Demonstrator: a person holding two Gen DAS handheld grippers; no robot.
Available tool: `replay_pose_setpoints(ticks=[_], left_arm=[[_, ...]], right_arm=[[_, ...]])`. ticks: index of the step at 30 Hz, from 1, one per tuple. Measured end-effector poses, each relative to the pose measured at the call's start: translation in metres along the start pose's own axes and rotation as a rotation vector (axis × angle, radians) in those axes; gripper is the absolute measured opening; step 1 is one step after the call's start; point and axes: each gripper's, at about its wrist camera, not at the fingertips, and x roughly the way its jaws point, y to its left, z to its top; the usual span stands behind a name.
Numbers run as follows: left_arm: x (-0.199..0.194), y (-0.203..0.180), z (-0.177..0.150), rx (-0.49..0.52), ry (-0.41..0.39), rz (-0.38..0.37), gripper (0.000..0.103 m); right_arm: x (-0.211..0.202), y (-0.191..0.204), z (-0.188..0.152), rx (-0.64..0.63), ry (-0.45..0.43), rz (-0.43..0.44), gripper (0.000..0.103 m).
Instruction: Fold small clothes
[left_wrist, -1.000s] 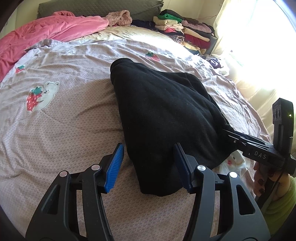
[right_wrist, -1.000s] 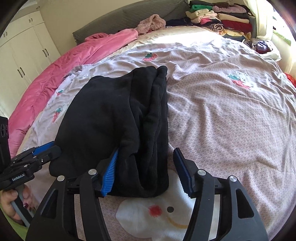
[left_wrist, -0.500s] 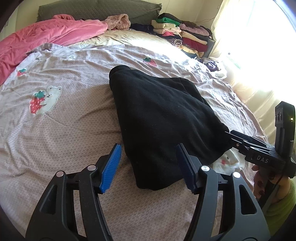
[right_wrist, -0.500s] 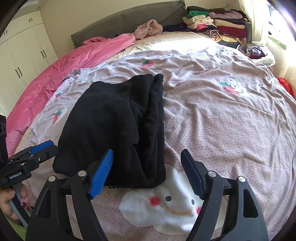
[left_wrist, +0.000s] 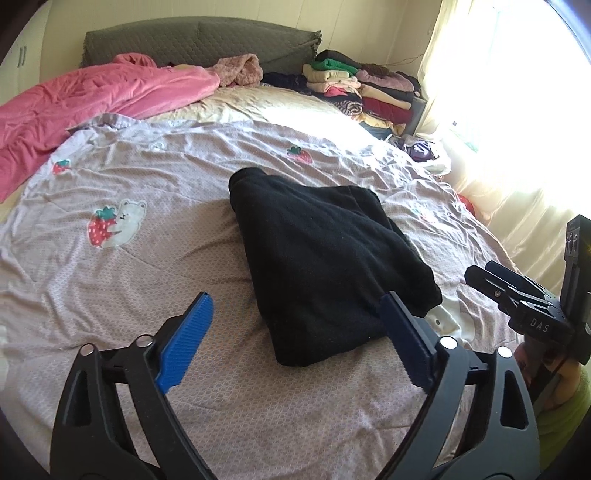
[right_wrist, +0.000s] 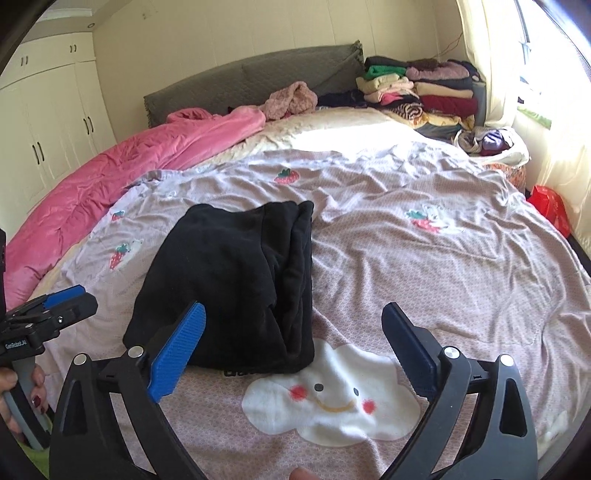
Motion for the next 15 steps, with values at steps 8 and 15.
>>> replay_pose_setpoints(ticks=[8, 15], left_arm=[[-0.024, -0.009, -0.005, 0.022, -0.04, 0.024, 0.093], [-0.04, -0.012, -0.017, 0.031, -0.053, 0.046, 0.093]], right_arm=[[-0.033, 0.005, -0.002, -0.006, -0.076, -0.008, 0.098], [-0.059, 0.008, -0.007, -0.022, -0.114, -0.009, 0.098]])
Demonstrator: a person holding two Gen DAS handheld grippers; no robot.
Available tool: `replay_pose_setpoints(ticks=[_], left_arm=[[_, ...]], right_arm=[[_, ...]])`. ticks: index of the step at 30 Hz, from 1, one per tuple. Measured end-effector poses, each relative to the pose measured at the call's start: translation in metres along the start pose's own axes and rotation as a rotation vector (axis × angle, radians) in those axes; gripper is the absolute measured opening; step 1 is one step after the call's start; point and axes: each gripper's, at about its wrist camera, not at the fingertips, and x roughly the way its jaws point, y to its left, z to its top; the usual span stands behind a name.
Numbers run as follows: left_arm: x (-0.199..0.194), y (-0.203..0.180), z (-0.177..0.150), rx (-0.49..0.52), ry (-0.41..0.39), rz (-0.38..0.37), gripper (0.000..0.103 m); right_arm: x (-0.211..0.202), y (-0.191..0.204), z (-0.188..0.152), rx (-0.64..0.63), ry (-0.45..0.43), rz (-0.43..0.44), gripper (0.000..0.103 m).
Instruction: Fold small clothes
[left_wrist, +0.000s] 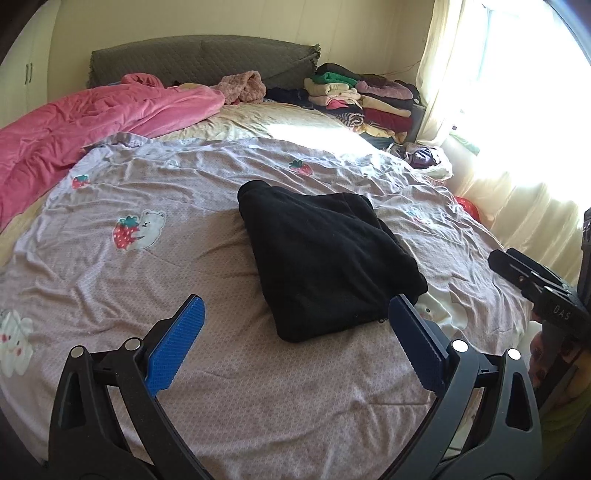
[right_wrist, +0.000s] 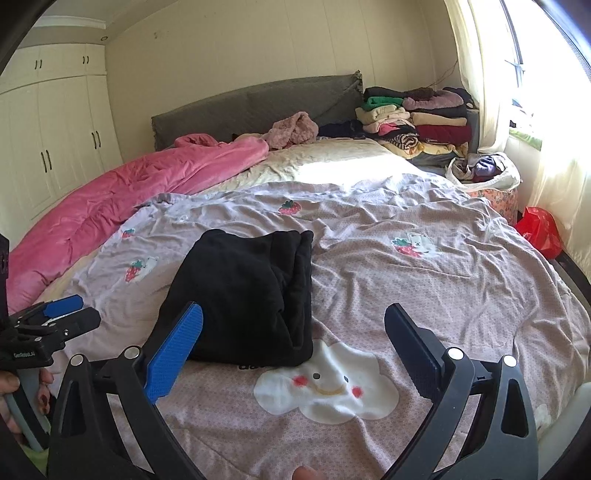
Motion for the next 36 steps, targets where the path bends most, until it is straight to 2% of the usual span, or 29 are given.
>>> replay_pose_setpoints(ticks=[9, 20, 30, 36], left_arm=[[-0.022, -0.004, -0.021, 0.013, -0.02, 0.036, 0.093], [-0.043, -0.011, -0.046, 0.022, -0.047, 0.051, 0.093], [-0.026, -0.007, -0.069, -0.004, 0.032, 0.071, 0.094], [-0.015, -0.003, -0.076, -0.015, 0.057, 0.084, 0.093]], right_arm=[[-0.029, 0.006, -0.013, -0.015, -0.028, -0.019, 0.098], [-0.06, 0.021, -0.035, -0.088, -0.126, -0.065, 0.098], [-0.046, 0.027, -0.068, -0.093, -0.045, -0.07, 0.098], [-0.028, 0.032, -0.08, -0.095, 0.014, -0.119, 0.098]])
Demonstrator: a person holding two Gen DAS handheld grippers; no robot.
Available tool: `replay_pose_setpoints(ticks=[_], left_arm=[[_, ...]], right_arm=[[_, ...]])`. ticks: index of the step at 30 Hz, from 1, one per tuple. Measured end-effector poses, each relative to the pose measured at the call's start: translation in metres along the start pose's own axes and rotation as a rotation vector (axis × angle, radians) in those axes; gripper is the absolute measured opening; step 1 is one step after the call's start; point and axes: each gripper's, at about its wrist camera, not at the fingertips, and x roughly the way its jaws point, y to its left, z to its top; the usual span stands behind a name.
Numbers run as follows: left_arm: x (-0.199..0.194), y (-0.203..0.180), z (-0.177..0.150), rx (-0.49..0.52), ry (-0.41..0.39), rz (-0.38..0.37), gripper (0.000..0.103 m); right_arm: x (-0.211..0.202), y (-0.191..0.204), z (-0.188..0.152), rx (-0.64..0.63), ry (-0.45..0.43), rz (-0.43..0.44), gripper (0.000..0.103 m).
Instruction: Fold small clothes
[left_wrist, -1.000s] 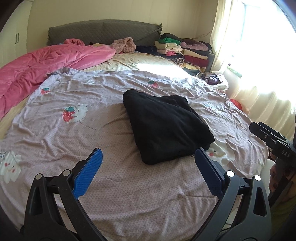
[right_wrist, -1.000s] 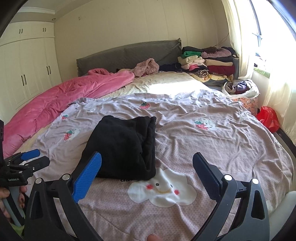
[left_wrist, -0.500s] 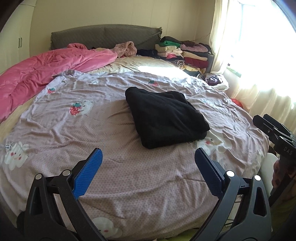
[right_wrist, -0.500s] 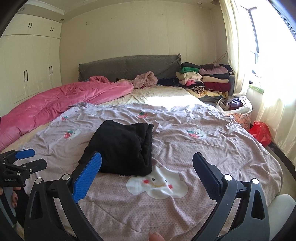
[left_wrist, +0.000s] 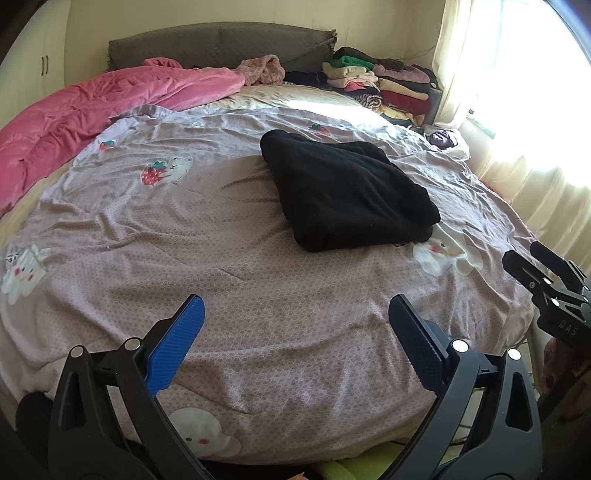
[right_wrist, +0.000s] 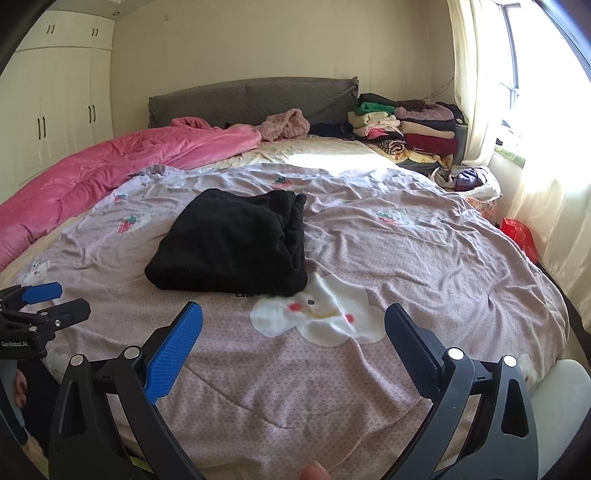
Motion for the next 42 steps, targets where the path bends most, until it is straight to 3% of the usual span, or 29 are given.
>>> replay_pose_setpoints(ticks=[6, 42], left_arm=[[0.005, 0.001, -0.004, -0.005, 0.018, 0.009, 0.094], [0.002, 0.004, -0.002, -0.01, 0.01, 0.015, 0.094]], right_arm=[[0.016, 0.0, -0.009, 0.01, 0.051, -0.004, 0.098], [0.013, 0.004, -0.008, -0.004, 0.06, 0.007, 0.098]])
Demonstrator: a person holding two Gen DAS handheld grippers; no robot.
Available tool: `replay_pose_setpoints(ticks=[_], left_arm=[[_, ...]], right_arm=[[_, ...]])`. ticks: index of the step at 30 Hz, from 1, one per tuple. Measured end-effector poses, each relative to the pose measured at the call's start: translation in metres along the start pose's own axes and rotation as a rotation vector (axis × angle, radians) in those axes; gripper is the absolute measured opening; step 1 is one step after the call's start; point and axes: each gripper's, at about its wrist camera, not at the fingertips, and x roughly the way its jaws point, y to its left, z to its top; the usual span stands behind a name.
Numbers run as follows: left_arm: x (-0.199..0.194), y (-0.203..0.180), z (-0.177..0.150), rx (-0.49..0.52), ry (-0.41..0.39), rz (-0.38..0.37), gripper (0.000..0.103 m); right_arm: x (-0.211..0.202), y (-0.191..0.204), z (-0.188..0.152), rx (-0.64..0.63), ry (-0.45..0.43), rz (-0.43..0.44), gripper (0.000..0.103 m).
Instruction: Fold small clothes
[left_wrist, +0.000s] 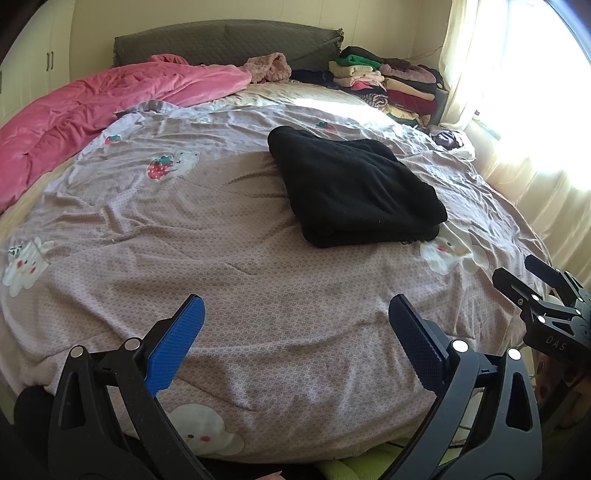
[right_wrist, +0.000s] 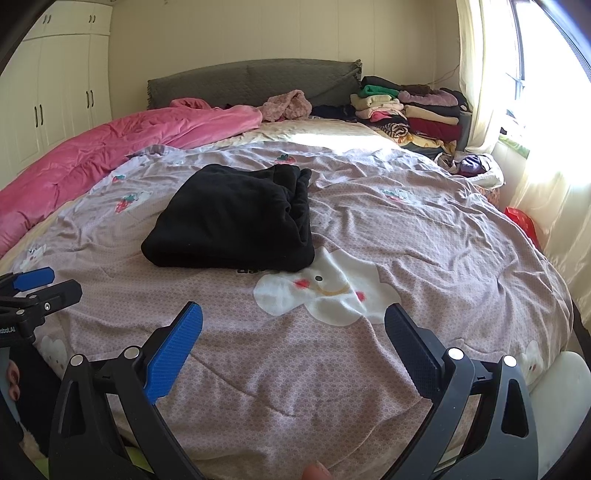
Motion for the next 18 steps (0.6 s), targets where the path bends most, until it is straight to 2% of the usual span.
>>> replay_pose_setpoints(ticks=[18], left_arm=[[-0.0013, 0.0003, 0.0008, 0.0, -0.002, 0.001, 0.094]], right_arm=[[-0.0012, -0.0001, -0.0022, 0.004, 0.002, -0.001, 0.098]])
